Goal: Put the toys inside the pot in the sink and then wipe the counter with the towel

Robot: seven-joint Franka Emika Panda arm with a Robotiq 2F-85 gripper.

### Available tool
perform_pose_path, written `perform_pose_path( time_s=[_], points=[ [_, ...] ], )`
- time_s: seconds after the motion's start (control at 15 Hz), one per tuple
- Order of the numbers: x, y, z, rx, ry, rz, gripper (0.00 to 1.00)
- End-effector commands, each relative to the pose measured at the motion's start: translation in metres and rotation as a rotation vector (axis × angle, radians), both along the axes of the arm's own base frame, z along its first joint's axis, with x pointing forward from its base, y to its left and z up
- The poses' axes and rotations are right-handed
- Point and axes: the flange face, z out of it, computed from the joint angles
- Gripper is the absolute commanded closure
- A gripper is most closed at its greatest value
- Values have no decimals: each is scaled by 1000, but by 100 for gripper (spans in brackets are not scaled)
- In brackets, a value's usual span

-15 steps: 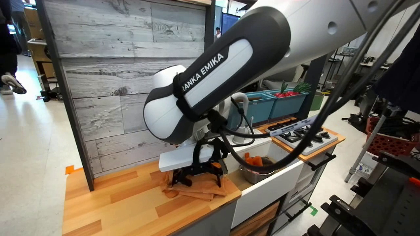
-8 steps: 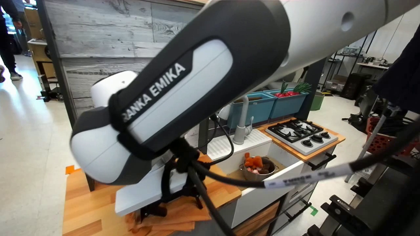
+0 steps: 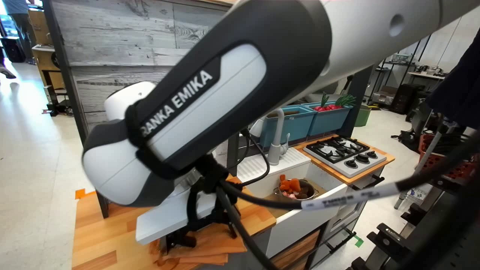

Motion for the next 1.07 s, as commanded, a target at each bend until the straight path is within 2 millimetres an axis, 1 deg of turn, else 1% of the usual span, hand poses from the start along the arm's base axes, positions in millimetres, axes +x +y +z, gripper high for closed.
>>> perform_pose_path(
  time_s=[0.0,0.07,0.13,0.2,0.27,0.47,0.6,0.67,0.8,0.87,0.93,1.0],
  points=[
    [10,-72,-37,-83,29,-104,0],
    [15,-82,-37,-77,31,-116,0],
    [19,-84,-38,-52,8,-126,0],
    [26,-75,-42,-6,-71,-118,0],
    [23,-63,-43,23,-108,-76,0],
    [11,-6,-43,117,-221,3,0],
    [1,31,-36,181,-279,58,0],
    [-8,51,-33,222,-308,89,0],
    [-34,89,-33,283,-297,114,0],
    [-46,103,-35,303,-282,116,0],
    [-51,109,-35,313,-280,115,0],
    [-50,108,-34,312,-282,105,0]
  ],
)
